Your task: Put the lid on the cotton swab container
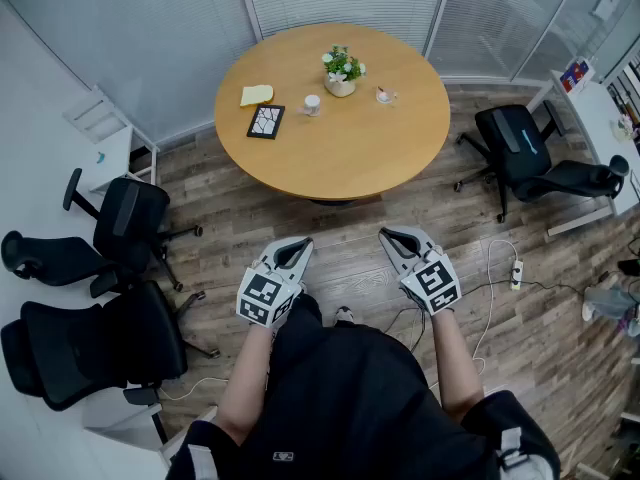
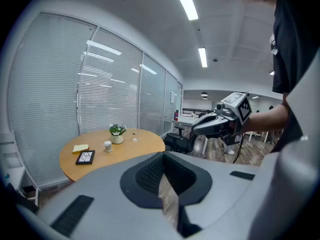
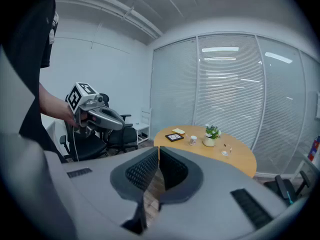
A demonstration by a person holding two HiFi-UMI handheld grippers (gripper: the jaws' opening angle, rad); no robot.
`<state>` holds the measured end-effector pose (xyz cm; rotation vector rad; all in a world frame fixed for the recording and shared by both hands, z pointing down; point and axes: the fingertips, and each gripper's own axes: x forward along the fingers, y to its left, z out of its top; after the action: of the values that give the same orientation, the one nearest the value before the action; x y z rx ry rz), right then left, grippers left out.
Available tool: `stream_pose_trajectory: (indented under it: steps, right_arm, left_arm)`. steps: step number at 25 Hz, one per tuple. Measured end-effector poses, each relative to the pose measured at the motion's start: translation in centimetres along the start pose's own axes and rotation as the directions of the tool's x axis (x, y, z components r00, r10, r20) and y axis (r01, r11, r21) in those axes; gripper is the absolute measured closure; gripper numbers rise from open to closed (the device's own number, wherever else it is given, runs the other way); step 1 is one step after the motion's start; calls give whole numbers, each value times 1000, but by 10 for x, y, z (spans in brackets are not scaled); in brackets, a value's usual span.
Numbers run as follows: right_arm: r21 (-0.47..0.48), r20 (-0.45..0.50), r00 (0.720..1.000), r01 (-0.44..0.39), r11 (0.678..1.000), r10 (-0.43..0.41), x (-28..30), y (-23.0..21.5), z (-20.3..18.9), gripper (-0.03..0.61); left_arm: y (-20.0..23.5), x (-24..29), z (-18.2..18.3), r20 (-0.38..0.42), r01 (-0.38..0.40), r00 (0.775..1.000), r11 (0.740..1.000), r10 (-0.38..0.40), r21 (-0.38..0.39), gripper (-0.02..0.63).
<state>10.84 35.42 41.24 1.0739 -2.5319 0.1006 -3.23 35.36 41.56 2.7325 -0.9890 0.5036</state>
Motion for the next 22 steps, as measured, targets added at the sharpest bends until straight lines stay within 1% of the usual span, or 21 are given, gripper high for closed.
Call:
stream_pose_trajectory:
  steps: [11, 15, 22]
  right_arm:
    - [-14, 4, 1000, -3, 1000, 3, 5, 2, 2, 569]
    - [-20, 3, 1000, 9, 1000, -9, 8, 3, 2, 569]
    - [-27, -13, 1000, 13, 1000, -14, 19, 8, 1, 569]
  left_arm:
    - [6, -3, -3, 0, -6, 1000, 1000, 6, -7, 607]
    - [10, -7, -6, -2, -9, 1000, 1000, 9, -12, 607]
    - [23, -13, -13, -6, -13, 1000, 999, 13, -36, 607]
